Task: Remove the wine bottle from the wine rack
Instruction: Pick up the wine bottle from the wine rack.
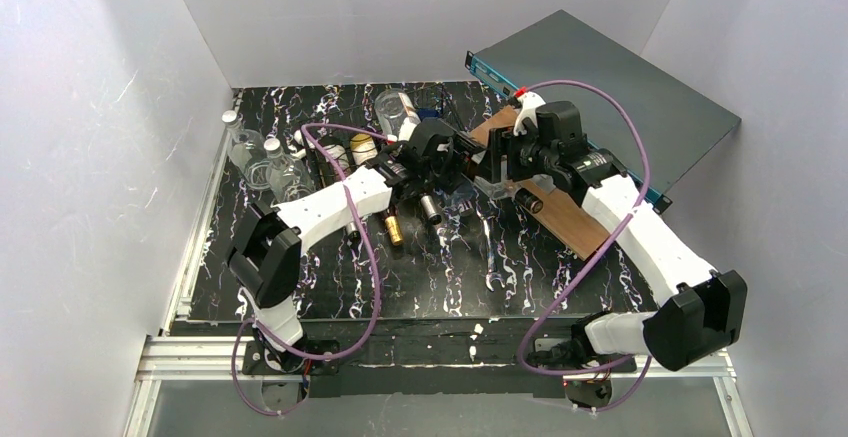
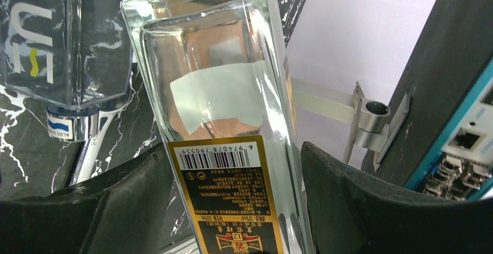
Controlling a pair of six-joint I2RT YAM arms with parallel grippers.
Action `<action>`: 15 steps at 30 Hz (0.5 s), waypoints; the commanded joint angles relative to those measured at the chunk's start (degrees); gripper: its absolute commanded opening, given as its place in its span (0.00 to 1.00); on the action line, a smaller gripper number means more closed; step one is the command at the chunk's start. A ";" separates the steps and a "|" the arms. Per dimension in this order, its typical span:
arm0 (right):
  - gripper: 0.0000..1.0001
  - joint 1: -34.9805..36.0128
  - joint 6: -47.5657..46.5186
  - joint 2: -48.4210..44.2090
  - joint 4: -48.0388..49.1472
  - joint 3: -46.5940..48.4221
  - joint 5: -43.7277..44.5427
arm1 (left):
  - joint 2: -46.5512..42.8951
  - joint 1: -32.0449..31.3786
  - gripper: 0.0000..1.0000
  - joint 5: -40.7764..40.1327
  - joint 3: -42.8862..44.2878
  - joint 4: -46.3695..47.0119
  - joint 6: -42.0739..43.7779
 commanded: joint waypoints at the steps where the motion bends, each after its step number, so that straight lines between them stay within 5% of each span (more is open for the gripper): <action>1: 0.01 0.56 -1.31 -7.35 3.46 6.09 -4.02 | -5.78 -2.61 0.61 -1.02 -0.41 2.19 -0.67; 15: 0.01 0.56 -2.95 -12.37 0.00 3.06 -6.05 | -8.69 -6.78 0.61 -5.52 -4.71 2.61 -5.01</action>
